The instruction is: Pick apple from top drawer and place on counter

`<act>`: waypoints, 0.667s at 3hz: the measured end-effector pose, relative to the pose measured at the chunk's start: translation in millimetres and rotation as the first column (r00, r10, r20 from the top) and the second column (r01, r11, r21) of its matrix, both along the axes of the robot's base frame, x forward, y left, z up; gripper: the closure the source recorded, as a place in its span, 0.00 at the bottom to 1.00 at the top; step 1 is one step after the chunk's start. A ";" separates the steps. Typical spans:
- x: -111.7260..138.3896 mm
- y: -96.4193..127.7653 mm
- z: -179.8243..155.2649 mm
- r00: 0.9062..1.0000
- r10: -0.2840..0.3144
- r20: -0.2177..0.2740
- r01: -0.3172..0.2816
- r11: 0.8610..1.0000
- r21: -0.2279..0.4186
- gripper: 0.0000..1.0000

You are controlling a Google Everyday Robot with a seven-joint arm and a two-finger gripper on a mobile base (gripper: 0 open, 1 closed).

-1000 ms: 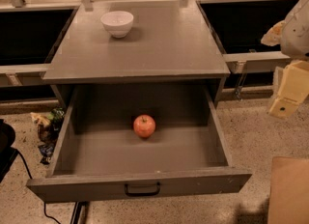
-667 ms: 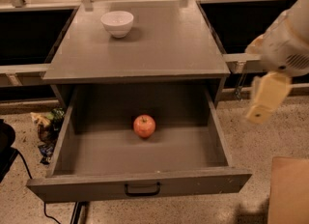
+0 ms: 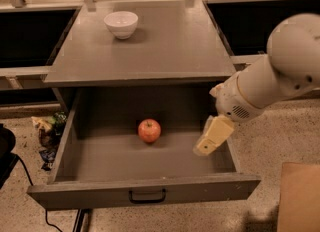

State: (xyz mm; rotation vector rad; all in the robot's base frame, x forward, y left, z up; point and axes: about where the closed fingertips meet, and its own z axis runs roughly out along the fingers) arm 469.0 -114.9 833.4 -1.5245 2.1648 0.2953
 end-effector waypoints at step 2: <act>16.6 6.0 5.3 0.998 -0.025 0.060 0.024 0.999 0.026 0.00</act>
Offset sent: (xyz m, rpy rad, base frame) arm 0.0163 0.0062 0.0048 0.0265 -0.0588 -0.0243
